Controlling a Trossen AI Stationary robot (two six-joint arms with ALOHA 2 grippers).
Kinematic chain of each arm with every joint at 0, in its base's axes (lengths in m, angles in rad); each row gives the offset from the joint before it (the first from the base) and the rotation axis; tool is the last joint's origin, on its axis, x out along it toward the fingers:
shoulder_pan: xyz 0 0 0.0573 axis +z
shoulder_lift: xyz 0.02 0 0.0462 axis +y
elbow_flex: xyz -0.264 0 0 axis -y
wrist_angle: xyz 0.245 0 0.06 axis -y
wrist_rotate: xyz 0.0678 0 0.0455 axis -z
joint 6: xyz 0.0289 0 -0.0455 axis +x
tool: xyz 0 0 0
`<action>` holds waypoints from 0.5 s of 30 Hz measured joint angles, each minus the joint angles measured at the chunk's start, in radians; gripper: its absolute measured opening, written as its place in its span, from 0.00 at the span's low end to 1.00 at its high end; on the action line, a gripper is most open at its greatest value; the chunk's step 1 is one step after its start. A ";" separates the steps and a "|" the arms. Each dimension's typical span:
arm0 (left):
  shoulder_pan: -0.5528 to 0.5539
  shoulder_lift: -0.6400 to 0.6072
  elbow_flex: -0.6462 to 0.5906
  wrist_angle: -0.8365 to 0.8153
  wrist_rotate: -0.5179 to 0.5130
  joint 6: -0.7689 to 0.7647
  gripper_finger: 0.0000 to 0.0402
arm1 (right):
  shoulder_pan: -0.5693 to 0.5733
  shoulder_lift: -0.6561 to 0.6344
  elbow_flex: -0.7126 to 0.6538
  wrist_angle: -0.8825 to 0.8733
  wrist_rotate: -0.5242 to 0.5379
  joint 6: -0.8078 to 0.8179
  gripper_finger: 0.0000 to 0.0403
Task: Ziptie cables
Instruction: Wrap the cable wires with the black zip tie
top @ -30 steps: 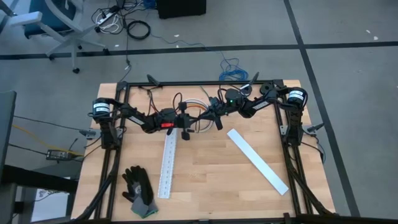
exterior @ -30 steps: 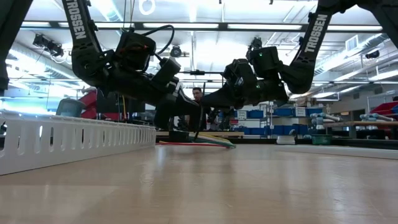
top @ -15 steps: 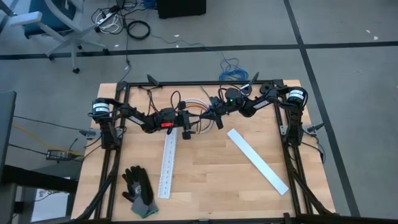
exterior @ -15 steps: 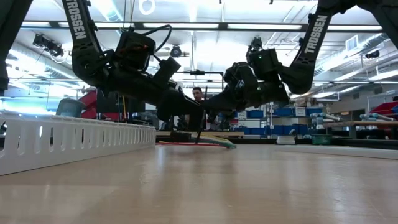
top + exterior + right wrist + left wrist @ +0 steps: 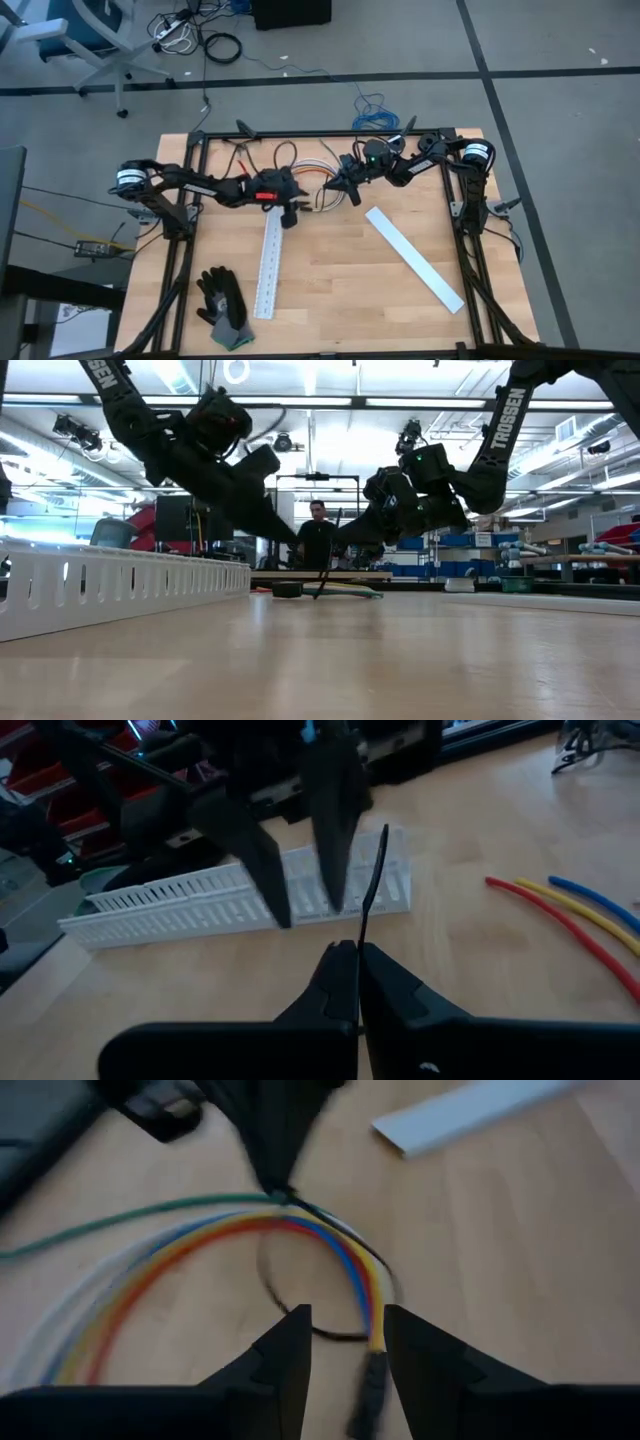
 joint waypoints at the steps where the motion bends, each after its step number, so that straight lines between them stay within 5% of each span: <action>1: -0.003 0.000 0.007 -0.019 0.004 0.001 0.34 | 0.001 0.000 0.000 0.000 -0.002 -0.002 0.00; 15: -0.014 0.010 0.098 -0.271 0.027 0.024 0.35 | 0.006 -0.001 0.002 0.001 -0.013 0.005 0.00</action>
